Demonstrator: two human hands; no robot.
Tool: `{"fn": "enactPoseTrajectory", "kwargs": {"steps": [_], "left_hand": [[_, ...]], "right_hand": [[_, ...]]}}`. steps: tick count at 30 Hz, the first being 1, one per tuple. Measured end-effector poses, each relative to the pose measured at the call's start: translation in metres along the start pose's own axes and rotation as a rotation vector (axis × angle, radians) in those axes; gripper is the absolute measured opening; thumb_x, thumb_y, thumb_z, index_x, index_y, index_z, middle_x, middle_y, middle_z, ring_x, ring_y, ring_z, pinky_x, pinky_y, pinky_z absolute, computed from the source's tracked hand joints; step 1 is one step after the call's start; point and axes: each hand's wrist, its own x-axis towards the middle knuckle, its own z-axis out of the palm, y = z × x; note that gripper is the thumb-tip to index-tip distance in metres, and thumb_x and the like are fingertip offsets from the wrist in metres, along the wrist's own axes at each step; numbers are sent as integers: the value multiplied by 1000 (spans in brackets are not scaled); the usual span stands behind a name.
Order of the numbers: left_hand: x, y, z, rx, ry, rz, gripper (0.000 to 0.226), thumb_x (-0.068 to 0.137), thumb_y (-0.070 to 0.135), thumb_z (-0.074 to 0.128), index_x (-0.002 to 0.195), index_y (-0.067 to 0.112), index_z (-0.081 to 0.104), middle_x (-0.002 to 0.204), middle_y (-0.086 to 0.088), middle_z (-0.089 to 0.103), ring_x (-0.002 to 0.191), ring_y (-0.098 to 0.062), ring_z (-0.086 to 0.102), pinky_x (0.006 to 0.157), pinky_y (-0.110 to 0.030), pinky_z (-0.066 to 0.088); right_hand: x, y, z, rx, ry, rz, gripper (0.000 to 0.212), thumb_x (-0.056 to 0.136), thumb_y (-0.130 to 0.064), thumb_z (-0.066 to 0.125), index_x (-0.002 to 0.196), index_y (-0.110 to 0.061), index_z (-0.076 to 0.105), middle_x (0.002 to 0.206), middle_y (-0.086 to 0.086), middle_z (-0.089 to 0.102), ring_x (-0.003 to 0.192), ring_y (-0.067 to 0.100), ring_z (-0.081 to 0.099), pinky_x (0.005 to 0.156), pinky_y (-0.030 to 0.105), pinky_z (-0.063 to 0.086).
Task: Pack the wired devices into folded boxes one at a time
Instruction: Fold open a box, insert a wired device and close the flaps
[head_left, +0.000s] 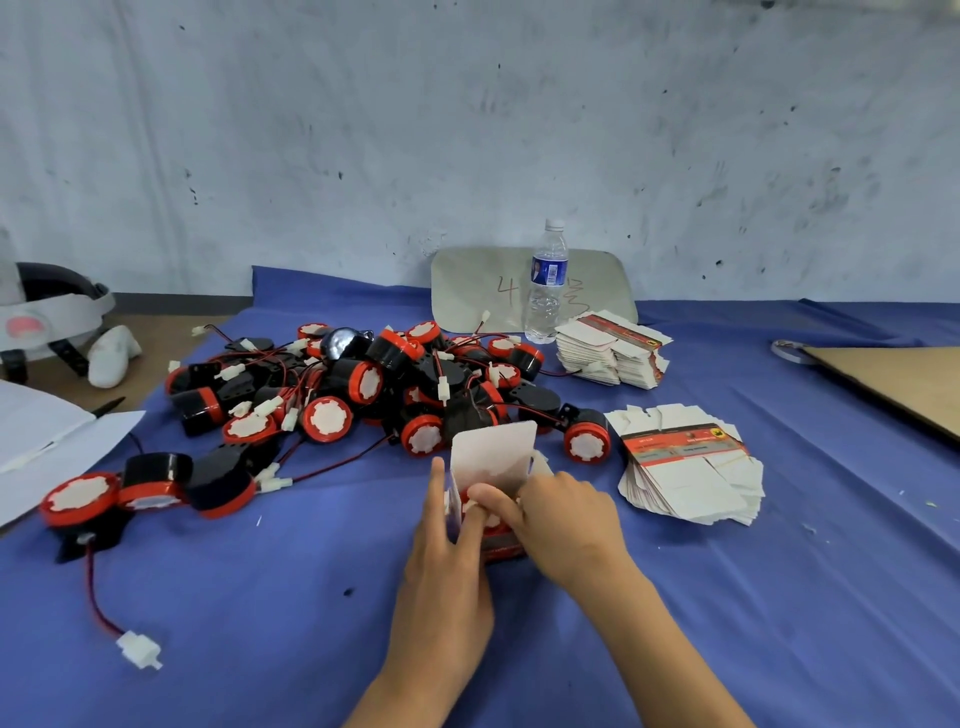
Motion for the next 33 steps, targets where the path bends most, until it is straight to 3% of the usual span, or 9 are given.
{"fn": "enactPoseTrajectory", "kwargs": {"steps": [3, 9, 13, 16, 20, 23, 26, 29, 33], "left_hand": [[-1, 2, -1, -45, 74, 97, 93, 90, -3, 45, 149, 47, -6, 152, 13, -38, 149, -18, -4, 113, -30, 32], [0, 0, 6, -113, 227, 128, 45, 82, 13, 73, 124, 28, 64, 157, 20, -23, 147, -15, -20, 114, -31, 6], [3, -6, 5, -132, 286, 100, 40, 79, 7, 76, 114, 25, 71, 162, 9, -7, 149, -24, -9, 112, -35, 12], [5, -8, 5, -82, 299, 100, 38, 77, 6, 78, 112, 21, 72, 161, 0, 6, 148, -30, 1, 112, -39, 16], [5, -8, 3, -104, 213, 117, 33, 83, 7, 72, 111, 24, 72, 160, 10, -2, 149, -19, -10, 114, -17, -2], [5, -7, 3, -102, 205, 127, 18, 91, 16, 64, 105, 19, 75, 160, 17, -2, 148, -14, -10, 114, -20, 0], [5, -2, 1, -83, 230, 138, 15, 91, 19, 64, 100, 17, 76, 160, 12, 11, 149, -26, 6, 113, -36, 16], [7, 0, -1, -76, 275, 153, 22, 73, 0, 80, 90, 14, 77, 151, -4, 35, 135, -46, 37, 104, -48, 32], [6, 3, -3, -180, 283, 127, 22, 70, -2, 82, 85, 11, 74, 146, -1, 43, 132, -40, 44, 100, -53, 43]], "right_hand": [[-3, -3, 1, 31, -10, -66, 81, 79, -76, 6, 85, -19, 63, 88, 5, 61, 78, 27, 53, 61, 33, 33], [-8, -16, 9, 63, 56, -114, 49, 89, -67, 11, 100, -22, 29, 97, 3, 64, 89, 31, 62, 58, 34, 28], [-14, -19, 8, 82, 63, -117, 59, 75, -69, -6, 97, -23, 24, 97, -2, 62, 86, 29, 62, 55, 35, 24], [-21, -20, 10, 177, 164, -167, 40, 94, -62, 11, 93, -25, 26, 96, -7, 47, 84, 24, 58, 54, 34, 25], [-15, -15, 13, 289, 330, -185, 34, 98, -48, 30, 116, -24, 46, 143, -12, 25, 116, 14, 46, 61, 29, 44], [-12, -8, 11, 366, 356, -101, 50, 94, -52, 42, 138, -29, 37, 154, -14, 8, 129, 12, 38, 81, 37, 53], [-11, -2, 12, 503, 311, -12, 64, 92, -51, 51, 146, -35, 23, 147, -12, 31, 118, 15, 51, 80, 40, 53], [-8, -4, 17, 613, 236, -4, 40, 90, -53, 55, 123, -32, 43, 113, -10, 57, 97, 17, 59, 76, 38, 50], [-7, -5, 22, 519, 268, -8, 37, 87, -57, 56, 86, -27, 35, 86, -9, 43, 77, 14, 47, 63, 32, 42]]}}
